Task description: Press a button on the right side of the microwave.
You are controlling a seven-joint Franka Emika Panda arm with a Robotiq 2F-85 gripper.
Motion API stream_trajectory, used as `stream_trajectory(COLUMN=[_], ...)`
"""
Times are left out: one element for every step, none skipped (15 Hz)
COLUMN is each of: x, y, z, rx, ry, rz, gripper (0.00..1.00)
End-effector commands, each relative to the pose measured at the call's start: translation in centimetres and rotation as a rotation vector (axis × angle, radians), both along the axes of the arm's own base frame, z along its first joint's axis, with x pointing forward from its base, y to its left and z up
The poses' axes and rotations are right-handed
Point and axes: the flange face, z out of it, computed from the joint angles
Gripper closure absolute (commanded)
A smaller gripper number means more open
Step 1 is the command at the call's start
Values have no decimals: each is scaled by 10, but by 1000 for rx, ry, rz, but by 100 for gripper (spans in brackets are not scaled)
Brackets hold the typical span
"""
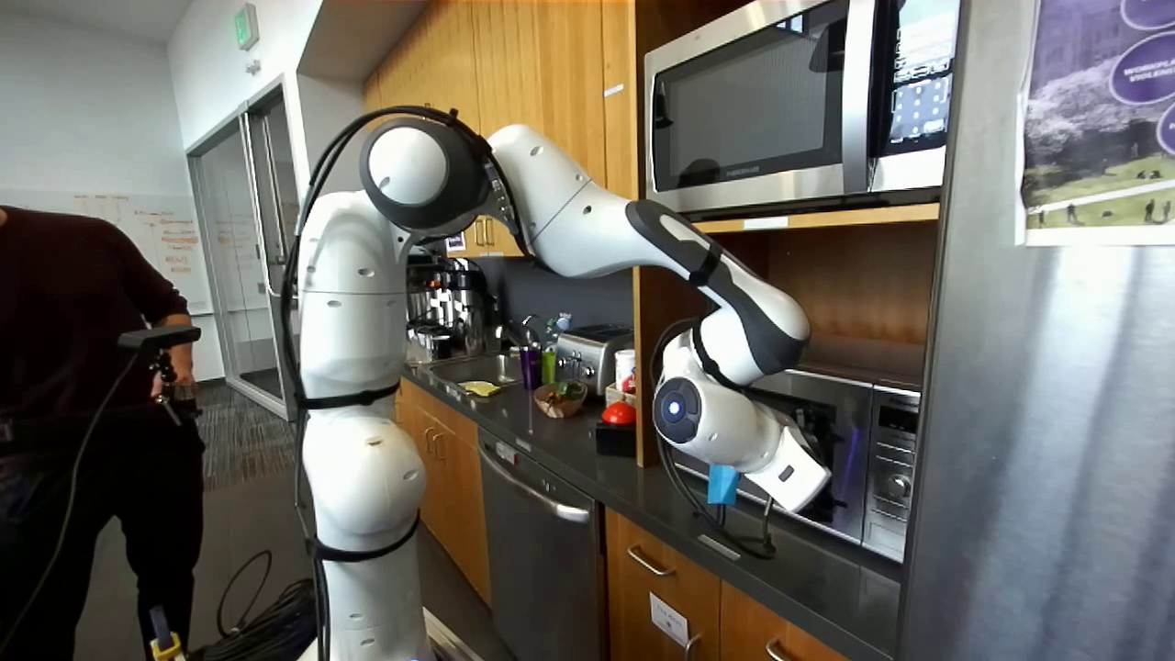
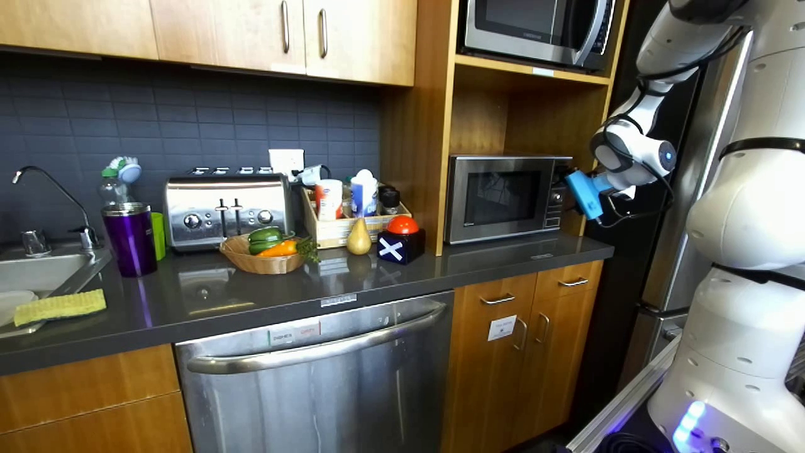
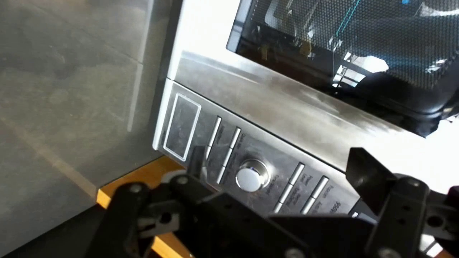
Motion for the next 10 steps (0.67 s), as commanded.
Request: stream_trajectory(x=[4,5,6,7,7,8,10,10,11,12], y=[-12,-14,-16,-19,-21,-24,-26,-29,-30,-33], z=[3,3,3,3,2,2,1,1,0,0], rx=[-22,-24,-28,-30,-38,-39,-45,-49,-52,-54], ry=[-26,-30,-33,-37,-38,-42,-46,-49,-52,-53], rz=[-40,-48,-57,-66,-82,-90,-102,-112,-120,-126], gripper=[0,0,0,0,0,0,0,0,0,0])
